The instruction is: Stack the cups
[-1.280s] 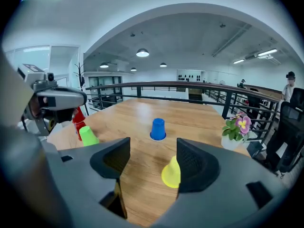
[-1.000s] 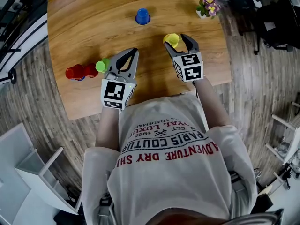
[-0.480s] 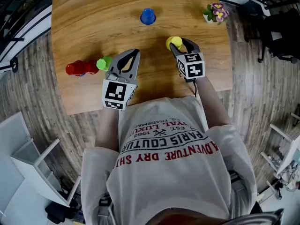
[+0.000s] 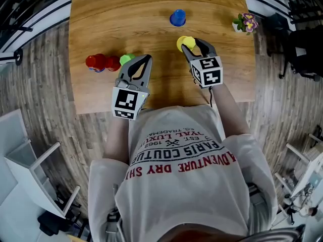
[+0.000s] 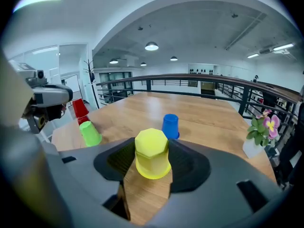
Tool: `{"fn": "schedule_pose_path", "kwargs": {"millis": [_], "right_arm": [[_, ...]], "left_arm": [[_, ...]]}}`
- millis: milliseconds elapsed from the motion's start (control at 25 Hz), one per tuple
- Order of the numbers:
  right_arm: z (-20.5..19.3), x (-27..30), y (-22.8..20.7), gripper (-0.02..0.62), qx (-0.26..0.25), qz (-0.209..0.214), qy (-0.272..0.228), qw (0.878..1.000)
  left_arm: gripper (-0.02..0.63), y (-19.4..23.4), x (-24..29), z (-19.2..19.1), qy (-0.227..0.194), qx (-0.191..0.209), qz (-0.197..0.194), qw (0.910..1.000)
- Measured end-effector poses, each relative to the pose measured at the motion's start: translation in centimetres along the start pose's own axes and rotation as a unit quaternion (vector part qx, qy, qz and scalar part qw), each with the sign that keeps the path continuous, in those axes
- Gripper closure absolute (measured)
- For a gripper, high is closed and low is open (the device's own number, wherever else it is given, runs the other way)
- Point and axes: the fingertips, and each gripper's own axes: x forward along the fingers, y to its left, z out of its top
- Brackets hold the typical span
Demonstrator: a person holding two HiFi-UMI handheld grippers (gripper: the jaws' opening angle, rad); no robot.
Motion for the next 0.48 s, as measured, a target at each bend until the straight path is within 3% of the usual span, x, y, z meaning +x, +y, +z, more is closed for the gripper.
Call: {"fn": "schedule_pose_path", "kwargs": {"millis": [480], "right_arm": [[6.3,1.1,11.4,0.360,-0.034,0.030,-0.028,0.999]], "left_arm": [[0.589,6.4,-8.6,-0.5,-0.020,-0.005,0.027,0.9994]]}}
